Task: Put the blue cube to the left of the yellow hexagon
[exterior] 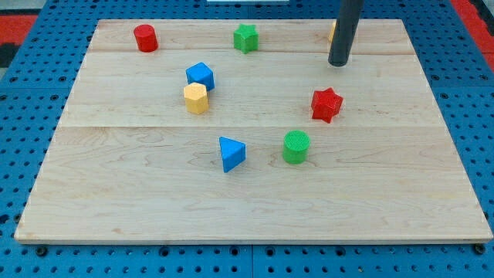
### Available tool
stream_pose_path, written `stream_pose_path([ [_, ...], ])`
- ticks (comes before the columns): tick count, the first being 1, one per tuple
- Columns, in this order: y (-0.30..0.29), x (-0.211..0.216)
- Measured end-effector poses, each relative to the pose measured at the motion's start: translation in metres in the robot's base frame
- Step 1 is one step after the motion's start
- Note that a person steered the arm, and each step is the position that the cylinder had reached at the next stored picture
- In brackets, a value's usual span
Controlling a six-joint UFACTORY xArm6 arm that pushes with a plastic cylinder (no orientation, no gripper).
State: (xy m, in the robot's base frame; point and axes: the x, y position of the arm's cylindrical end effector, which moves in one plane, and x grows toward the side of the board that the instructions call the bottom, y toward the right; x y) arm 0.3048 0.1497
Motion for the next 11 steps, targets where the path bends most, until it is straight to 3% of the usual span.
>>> stream_pose_path([
  [3,-0.047,0.000],
  [6,-0.232,0.034],
  [7,-0.251,0.027],
  [8,-0.271,0.069],
  [11,-0.309,0.116],
])
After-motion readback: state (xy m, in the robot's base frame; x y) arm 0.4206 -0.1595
